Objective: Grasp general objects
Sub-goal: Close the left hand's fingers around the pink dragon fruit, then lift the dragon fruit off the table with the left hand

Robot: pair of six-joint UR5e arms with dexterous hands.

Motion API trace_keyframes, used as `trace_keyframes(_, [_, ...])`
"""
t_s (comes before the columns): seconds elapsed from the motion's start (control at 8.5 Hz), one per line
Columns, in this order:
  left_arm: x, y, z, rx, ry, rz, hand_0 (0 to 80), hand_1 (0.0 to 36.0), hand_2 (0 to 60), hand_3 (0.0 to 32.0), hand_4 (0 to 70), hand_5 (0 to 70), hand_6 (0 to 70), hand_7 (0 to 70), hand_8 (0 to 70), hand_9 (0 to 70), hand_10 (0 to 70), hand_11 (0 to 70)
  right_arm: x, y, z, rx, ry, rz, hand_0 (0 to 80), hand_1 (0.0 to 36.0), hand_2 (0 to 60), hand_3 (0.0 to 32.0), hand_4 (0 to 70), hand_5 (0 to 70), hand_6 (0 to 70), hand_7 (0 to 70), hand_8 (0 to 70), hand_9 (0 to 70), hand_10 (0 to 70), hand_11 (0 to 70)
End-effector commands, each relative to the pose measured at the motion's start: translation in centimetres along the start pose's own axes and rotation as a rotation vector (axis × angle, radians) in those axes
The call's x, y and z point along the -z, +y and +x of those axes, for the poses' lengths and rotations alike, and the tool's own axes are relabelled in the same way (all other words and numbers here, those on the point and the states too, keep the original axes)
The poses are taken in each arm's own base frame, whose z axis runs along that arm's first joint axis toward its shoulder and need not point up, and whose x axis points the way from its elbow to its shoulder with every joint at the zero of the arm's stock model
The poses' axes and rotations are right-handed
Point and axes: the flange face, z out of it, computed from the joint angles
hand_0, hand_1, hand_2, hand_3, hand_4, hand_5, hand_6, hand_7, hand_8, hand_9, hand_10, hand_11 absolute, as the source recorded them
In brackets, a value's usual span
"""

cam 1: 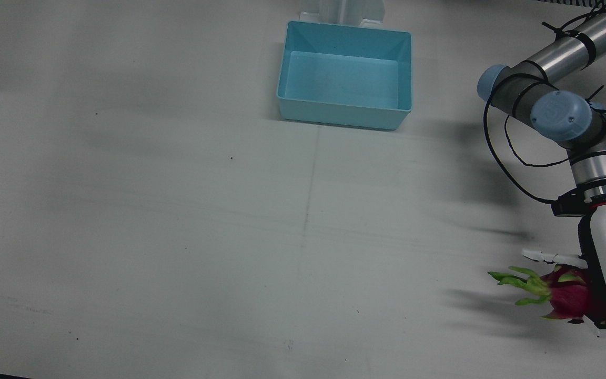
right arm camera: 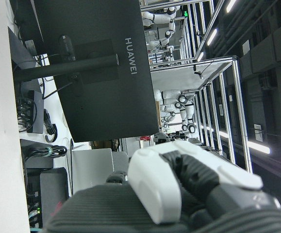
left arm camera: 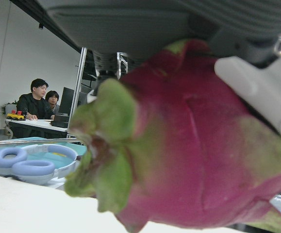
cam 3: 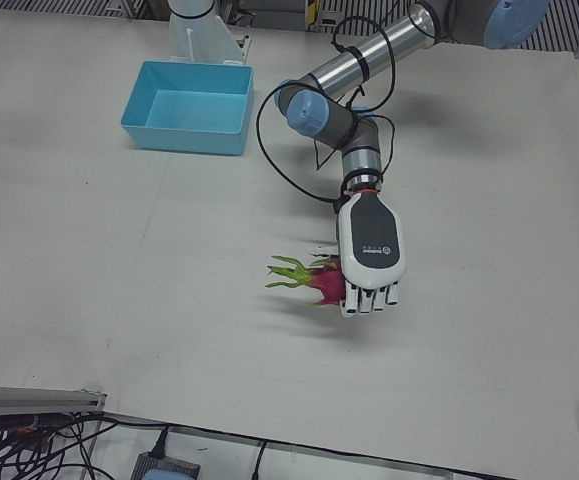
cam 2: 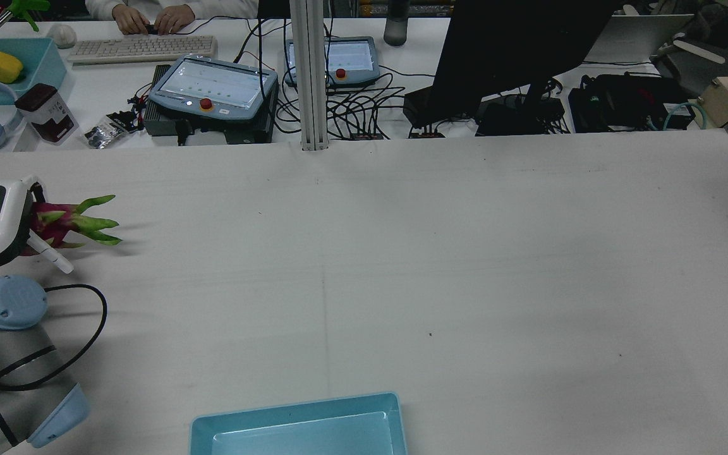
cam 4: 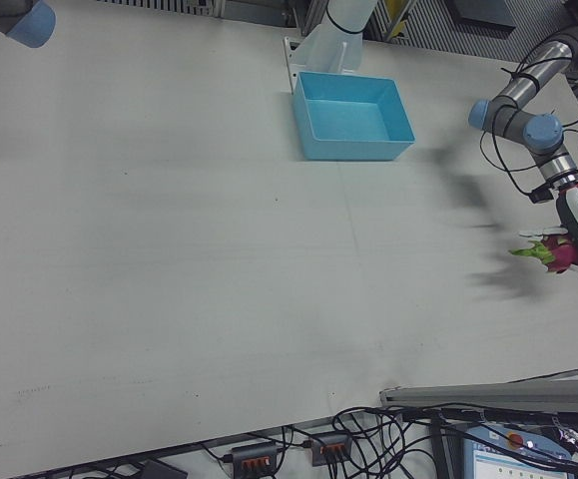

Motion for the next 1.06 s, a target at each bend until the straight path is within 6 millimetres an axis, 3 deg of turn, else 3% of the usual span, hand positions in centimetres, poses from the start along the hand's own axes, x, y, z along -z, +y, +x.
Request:
trace_keyframes(0.0, [3.1,-1.5,8.9,0.119,0.061,-0.1,16.2,4.7,60.0,0.0,41.8,70.0,70.0,70.0,70.0,70.0,70.0,70.0,0.0,0.0,0.0,-0.001,0.0,0.0,0.0,0.0,0.0,0.0,0.0,0.0,0.0,0.0,0.0,0.0,0.0,0.0])
trace_keyframes(0.24, [2.5,0.0,10.7,0.219,0.123,-0.255,25.3,5.9,60.0,0.0,41.7,70.0,70.0,70.0,69.4,70.0,70.0,70.0,0.0,0.0,0.0,-0.001,0.0,0.0,0.0,0.0,0.0,0.0,0.0,0.0,0.0,0.0,0.0,0.0,0.0,0.0])
trace_keyframes(0.35, [1.7,0.6,11.7,0.28,0.183,-0.33,33.9,5.3,60.0,0.0,40.0,70.0,70.0,70.0,64.0,70.0,70.0,70.0,0.0,0.0,0.0,-0.001,0.0,0.0,0.0,0.0,0.0,0.0,0.0,0.0,0.0,0.0,0.0,0.0,0.0,0.0])
trace_keyframes(0.47, [1.5,1.5,12.2,0.324,0.231,-0.415,38.7,4.1,46.0,0.0,38.1,70.0,68.8,70.0,58.7,70.0,70.0,70.0,0.0,0.0,0.0,-0.001,0.0,0.0,0.0,0.0,0.0,0.0,0.0,0.0,0.0,0.0,0.0,0.0,0.0,0.0])
trace_keyframes(0.59, [1.7,2.6,13.1,0.366,0.284,-0.501,39.7,3.3,37.7,0.0,36.9,70.0,65.3,70.0,56.2,70.0,70.0,70.0,0.0,0.0,0.0,-0.001,0.0,-0.001,0.0,0.0,0.0,0.0,0.0,0.0,0.0,0.0,0.0,0.0,0.0,0.0])
trace_keyframes(0.71, [2.0,3.5,13.2,0.426,0.373,-0.613,40.3,3.8,37.3,0.0,35.5,70.0,63.6,70.0,55.5,70.0,70.0,70.0,0.0,0.0,0.0,0.001,0.0,0.0,0.0,0.0,0.0,0.0,0.0,0.0,0.0,0.0,0.0,0.0,0.0,0.0])
trace_keyframes(0.82, [2.9,3.7,11.5,0.494,0.413,-0.72,41.4,5.0,39.8,0.0,35.9,70.0,64.8,70.0,56.0,70.0,70.0,70.0,0.0,0.0,0.0,0.001,0.0,-0.001,0.0,0.0,0.0,0.0,0.0,0.0,0.0,0.0,0.0,0.0,0.0,0.0])
trace_keyframes(0.94, [3.1,3.6,11.7,0.592,0.423,-0.764,41.4,5.0,40.6,0.0,36.3,70.0,65.6,70.0,56.5,70.0,70.0,70.0,0.0,0.0,0.0,-0.001,0.0,0.0,0.0,0.0,0.0,0.0,0.0,0.0,0.0,0.0,0.0,0.0,0.0,0.0])
